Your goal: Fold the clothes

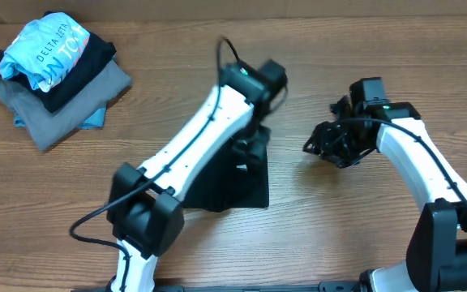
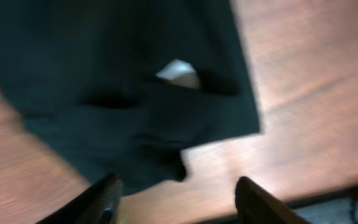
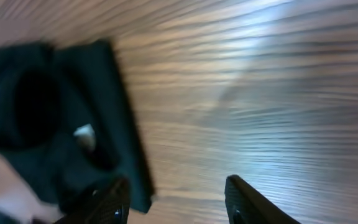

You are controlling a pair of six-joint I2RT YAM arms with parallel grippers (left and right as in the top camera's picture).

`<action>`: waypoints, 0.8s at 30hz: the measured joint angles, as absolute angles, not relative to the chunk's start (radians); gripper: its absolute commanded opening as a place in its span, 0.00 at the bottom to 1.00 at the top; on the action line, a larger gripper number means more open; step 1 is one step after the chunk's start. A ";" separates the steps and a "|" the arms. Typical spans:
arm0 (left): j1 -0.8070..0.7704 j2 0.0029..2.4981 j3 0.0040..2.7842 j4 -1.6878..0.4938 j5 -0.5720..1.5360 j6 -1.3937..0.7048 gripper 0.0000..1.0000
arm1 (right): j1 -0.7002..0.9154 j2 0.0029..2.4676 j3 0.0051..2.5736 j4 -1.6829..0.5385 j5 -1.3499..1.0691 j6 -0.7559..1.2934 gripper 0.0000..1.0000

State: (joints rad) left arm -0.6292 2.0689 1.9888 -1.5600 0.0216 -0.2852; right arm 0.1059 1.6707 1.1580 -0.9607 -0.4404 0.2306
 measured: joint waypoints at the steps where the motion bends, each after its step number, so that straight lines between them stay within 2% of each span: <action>1: -0.611 2.069 2.010 -1.565 -0.003 -0.284 0.64 | 0.119 1.671 1.158 -0.960 -0.448 0.223 0.53; 6: -0.526 2.069 2.016 -1.528 -0.067 -0.228 0.56 | 0.252 1.671 1.157 -0.893 -0.487 0.185 0.56; 11: -0.479 2.069 1.920 -1.430 -0.034 -0.115 0.57 | 0.382 1.669 1.098 -0.778 -0.494 0.175 0.59; 14: -0.473 2.069 1.827 -1.387 0.019 -0.049 0.47 | 0.434 1.669 1.045 -0.741 -0.493 0.187 0.60; 16: -0.473 2.069 1.779 -1.359 0.052 -0.012 0.36 | 0.449 1.669 1.013 -0.700 -0.492 0.205 0.61; 20: -0.473 2.069 1.739 -1.295 0.178 0.064 0.28 | 0.454 1.669 0.970 -0.626 -0.490 0.243 0.62; 22: -0.473 2.069 1.738 -1.275 0.240 0.086 0.26 | 0.454 1.676 0.967 -0.605 -0.490 0.258 0.59; 23: -0.473 2.069 1.738 -1.273 0.248 0.087 0.25 | 0.454 1.680 0.967 -0.598 -0.490 0.262 0.49; 24: -0.473 2.069 1.738 -1.267 0.270 0.094 0.25 | 0.454 1.694 0.967 -0.584 -0.490 0.269 0.45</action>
